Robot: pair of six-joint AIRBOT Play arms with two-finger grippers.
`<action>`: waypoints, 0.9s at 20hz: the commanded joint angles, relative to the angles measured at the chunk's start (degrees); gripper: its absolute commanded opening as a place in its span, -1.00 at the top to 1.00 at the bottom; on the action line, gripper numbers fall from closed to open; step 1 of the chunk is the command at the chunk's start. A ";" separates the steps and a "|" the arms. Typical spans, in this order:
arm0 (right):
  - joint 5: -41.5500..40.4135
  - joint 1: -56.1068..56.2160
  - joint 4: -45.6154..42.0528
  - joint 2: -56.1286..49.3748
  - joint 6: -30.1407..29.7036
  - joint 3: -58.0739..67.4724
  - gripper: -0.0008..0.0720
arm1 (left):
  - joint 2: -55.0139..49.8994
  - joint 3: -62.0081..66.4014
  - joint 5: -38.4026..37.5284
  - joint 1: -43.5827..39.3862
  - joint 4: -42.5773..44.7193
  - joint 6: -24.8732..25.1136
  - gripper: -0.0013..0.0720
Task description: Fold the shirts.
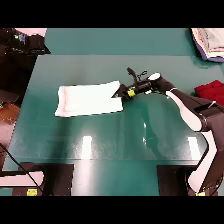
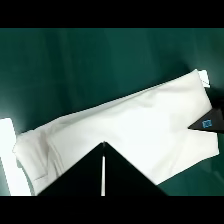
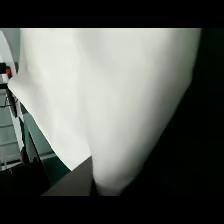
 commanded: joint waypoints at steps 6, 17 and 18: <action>4.35 -3.56 0.55 4.55 0.35 9.14 0.94 | -0.02 -0.02 -1.09 -3.89 -0.46 -0.02 0.89; 10.10 -41.48 -23.71 29.51 11.34 9.14 0.95 | -0.02 -0.02 6.16 -20.41 -0.48 1.44 0.89; 10.14 -44.65 -23.65 29.73 11.34 9.14 0.95 | -0.02 -0.02 6.67 -21.33 -0.46 1.42 0.89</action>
